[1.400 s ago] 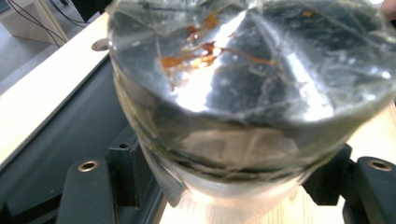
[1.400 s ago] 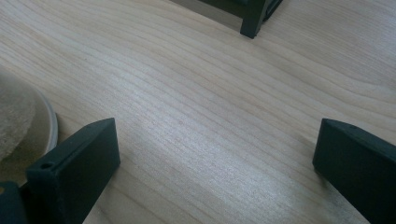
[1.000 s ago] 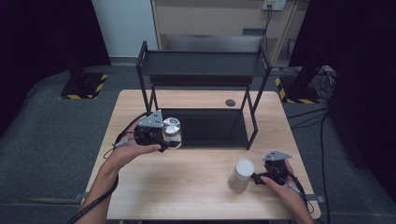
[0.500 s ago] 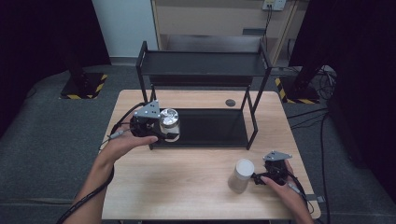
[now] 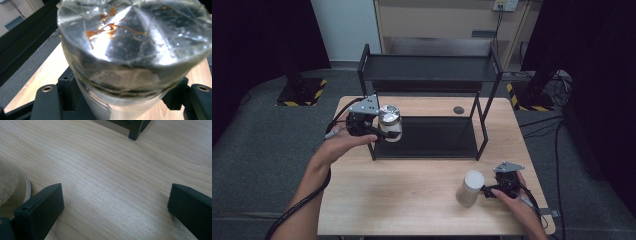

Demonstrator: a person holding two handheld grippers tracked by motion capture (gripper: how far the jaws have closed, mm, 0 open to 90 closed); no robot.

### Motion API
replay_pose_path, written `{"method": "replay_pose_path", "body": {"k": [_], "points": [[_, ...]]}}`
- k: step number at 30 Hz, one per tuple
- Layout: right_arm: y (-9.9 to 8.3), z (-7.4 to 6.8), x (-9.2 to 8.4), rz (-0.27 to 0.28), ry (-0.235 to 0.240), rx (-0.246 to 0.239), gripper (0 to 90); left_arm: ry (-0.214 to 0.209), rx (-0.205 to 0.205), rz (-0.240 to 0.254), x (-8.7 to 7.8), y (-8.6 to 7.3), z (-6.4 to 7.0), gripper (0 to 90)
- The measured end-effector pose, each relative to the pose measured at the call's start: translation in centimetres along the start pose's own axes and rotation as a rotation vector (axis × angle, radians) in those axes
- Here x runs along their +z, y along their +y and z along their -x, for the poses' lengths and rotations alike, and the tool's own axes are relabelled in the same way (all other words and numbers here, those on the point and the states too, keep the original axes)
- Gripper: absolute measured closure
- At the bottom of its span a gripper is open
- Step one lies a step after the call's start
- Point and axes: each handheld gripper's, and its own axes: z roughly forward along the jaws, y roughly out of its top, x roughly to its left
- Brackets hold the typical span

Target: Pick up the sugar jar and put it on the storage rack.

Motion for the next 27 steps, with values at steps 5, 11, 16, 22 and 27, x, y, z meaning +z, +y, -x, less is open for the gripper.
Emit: {"method": "replay_pose_path", "body": {"k": [5,11,16,22,27], "points": [[0.0,0.0,0.0,0.0,0.0,0.001,1.0,0.003,0.009,0.003,-0.3,1.0,-0.6,30.1],[0.0,0.0,0.0,0.0,0.0,0.001,1.0,0.009,0.02,0.002,-0.7,2.2,-0.9,30.1],[0.0,0.0,0.0,0.0,0.001,0.001,1.0,0.015,0.027,0.013,-1.1,3.3,-1.2,30.1],[0.0,0.0,0.0,0.0,0.001,0.0,1.0,0.024,0.031,0.02,-1.4,4.6,-1.7,30.1],[0.0,0.0,0.0,0.0,0.0,0.0,1.0,0.034,0.032,0.015,-1.6,5.5,-2.1,30.1]]}}
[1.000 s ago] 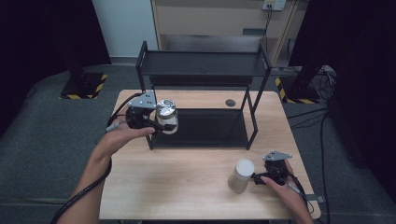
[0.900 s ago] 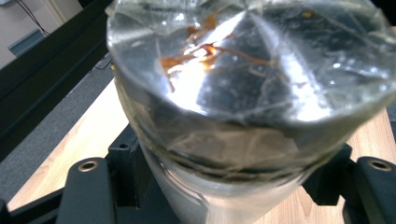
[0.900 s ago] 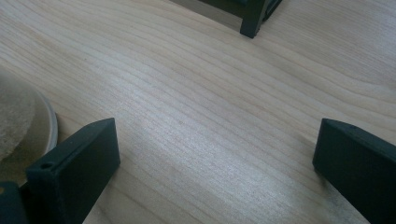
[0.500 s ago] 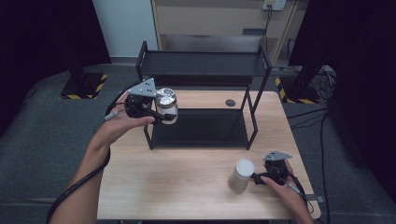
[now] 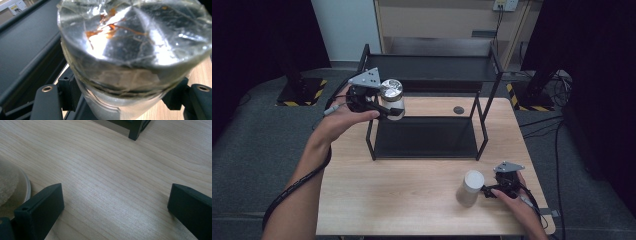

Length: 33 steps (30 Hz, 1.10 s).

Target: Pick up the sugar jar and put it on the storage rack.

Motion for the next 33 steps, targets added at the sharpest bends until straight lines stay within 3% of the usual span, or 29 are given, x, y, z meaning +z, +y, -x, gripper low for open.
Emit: {"method": "replay_pose_path", "body": {"k": [16,23,33], "points": [[0.0,0.0,0.0,0.0,0.0,0.0,1.0,0.035,-0.028,0.023,-1.2,2.0,-0.4,30.1],[0.0,0.0,0.0,0.0,0.001,-0.001,1.0,0.033,-0.008,0.014,-0.9,3.3,-0.4,30.1],[0.0,0.0,0.0,0.0,0.001,-0.001,1.0,0.053,-0.014,0.027,-1.4,4.4,-0.9,30.1]]}}
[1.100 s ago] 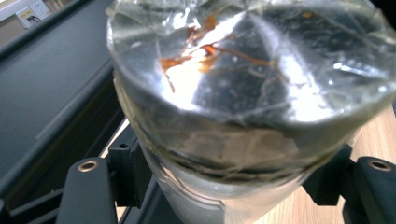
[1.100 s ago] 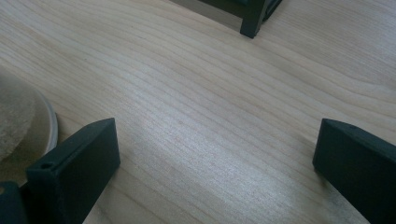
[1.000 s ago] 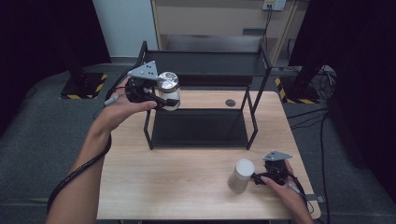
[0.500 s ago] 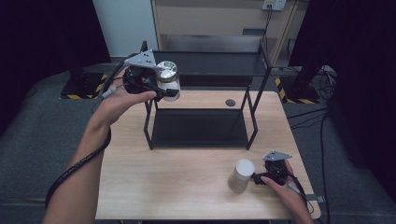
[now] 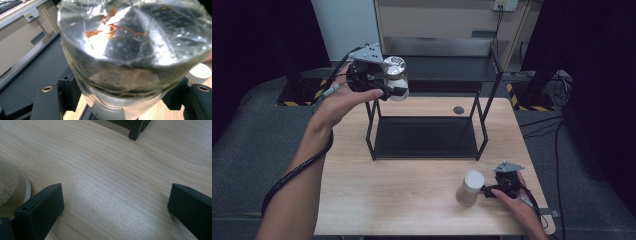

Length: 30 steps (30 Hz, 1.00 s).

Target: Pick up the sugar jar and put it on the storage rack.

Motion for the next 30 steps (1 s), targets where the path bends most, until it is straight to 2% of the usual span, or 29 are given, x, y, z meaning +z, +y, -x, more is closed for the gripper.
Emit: {"method": "replay_pose_path", "body": {"k": [12,20,30], "points": [[0.0,0.0,0.0,0.0,0.0,0.0,1.0,0.034,-0.016,-0.011,0.6,1.1,-0.5,30.1],[0.0,0.0,0.0,-0.001,0.0,0.0,1.0,0.082,-0.038,-0.012,0.9,1.9,-0.5,30.1],[0.0,0.0,0.0,-0.001,0.0,0.0,1.0,0.164,-0.096,-0.026,1.8,2.7,-0.3,30.1]]}}
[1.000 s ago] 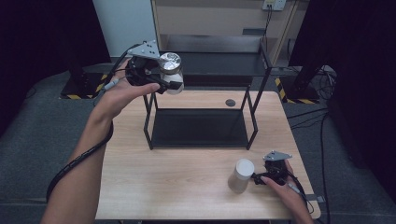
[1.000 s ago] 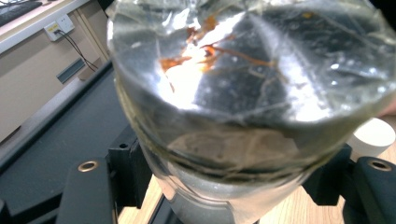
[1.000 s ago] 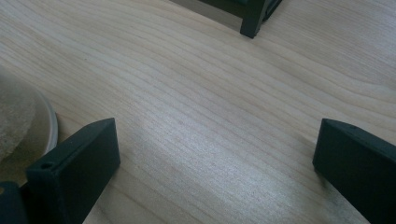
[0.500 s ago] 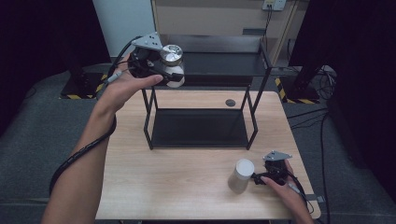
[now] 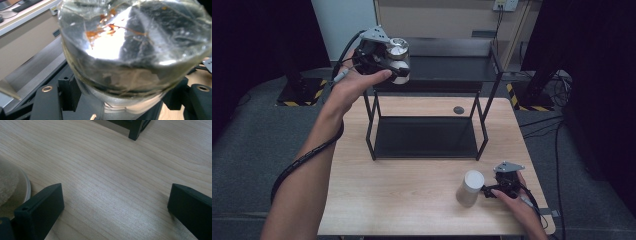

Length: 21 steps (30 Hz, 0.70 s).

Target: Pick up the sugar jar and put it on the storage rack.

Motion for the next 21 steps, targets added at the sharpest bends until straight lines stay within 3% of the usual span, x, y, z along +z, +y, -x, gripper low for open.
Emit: {"method": "replay_pose_path", "body": {"k": [13,21], "points": [[0.0,0.0,0.0,0.0,0.0,-0.001,1.0,0.066,-0.037,-0.026,1.3,1.2,0.0,30.1],[0.0,0.0,0.0,0.0,0.0,0.0,1.0,0.102,-0.081,-0.034,2.6,1.6,-0.2,30.1]]}}
